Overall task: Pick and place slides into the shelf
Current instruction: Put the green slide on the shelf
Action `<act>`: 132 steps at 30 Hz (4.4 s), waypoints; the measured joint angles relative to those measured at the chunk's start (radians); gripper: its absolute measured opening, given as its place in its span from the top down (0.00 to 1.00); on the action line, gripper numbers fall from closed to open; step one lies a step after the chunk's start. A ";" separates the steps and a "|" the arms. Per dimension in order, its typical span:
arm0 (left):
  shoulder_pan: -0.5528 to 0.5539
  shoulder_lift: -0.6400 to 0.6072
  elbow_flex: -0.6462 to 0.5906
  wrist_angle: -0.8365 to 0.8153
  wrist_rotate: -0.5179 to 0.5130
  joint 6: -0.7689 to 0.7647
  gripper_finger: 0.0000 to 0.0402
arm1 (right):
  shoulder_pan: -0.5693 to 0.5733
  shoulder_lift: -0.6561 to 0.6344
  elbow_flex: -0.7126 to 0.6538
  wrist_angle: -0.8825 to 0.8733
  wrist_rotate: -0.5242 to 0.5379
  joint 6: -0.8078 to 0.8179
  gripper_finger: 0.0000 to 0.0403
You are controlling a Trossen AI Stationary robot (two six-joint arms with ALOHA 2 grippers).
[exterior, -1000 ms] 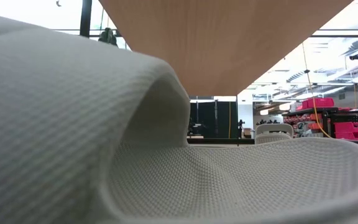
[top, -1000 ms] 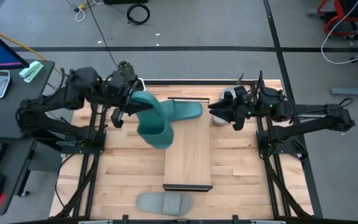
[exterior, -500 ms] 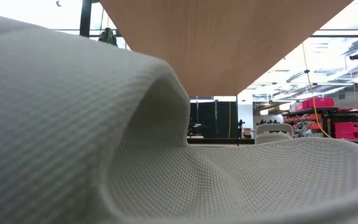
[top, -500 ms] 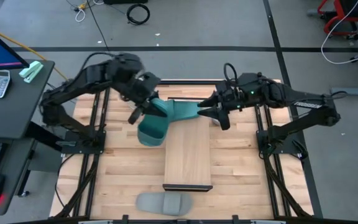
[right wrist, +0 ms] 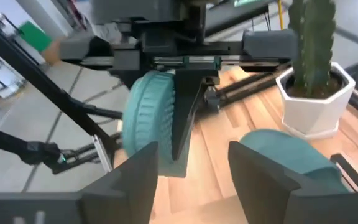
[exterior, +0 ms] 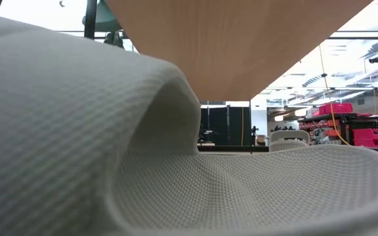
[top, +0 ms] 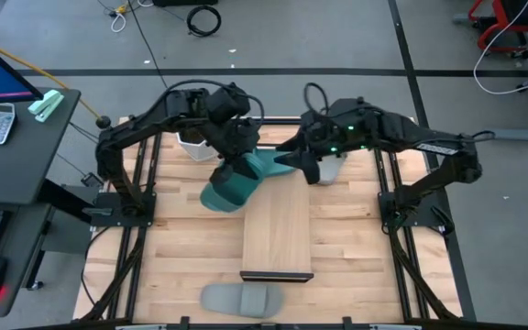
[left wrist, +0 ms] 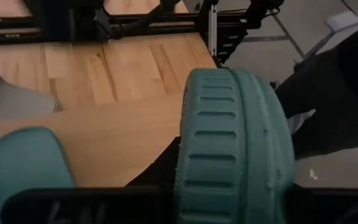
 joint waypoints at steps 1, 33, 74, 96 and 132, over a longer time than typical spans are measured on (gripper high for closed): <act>0.000 0.005 0.003 -0.001 0.000 0.005 0.83 | 0.000 0.018 0.013 -0.012 -0.005 -0.001 0.48; 0.019 0.003 -0.001 -0.021 -0.044 0.035 0.83 | 0.035 0.174 0.109 0.047 -0.013 -0.008 0.42; 0.032 -0.124 0.151 0.013 -0.387 -0.124 0.69 | 0.014 -0.047 0.104 -0.055 0.442 -0.099 0.83; -0.174 -0.177 0.121 -0.334 -1.019 -0.641 0.87 | 0.408 -0.163 0.104 -0.483 1.065 0.486 0.83; -0.253 -0.571 -0.565 -0.223 -1.305 -0.881 0.92 | 0.488 -0.151 -0.804 0.679 1.096 1.339 0.83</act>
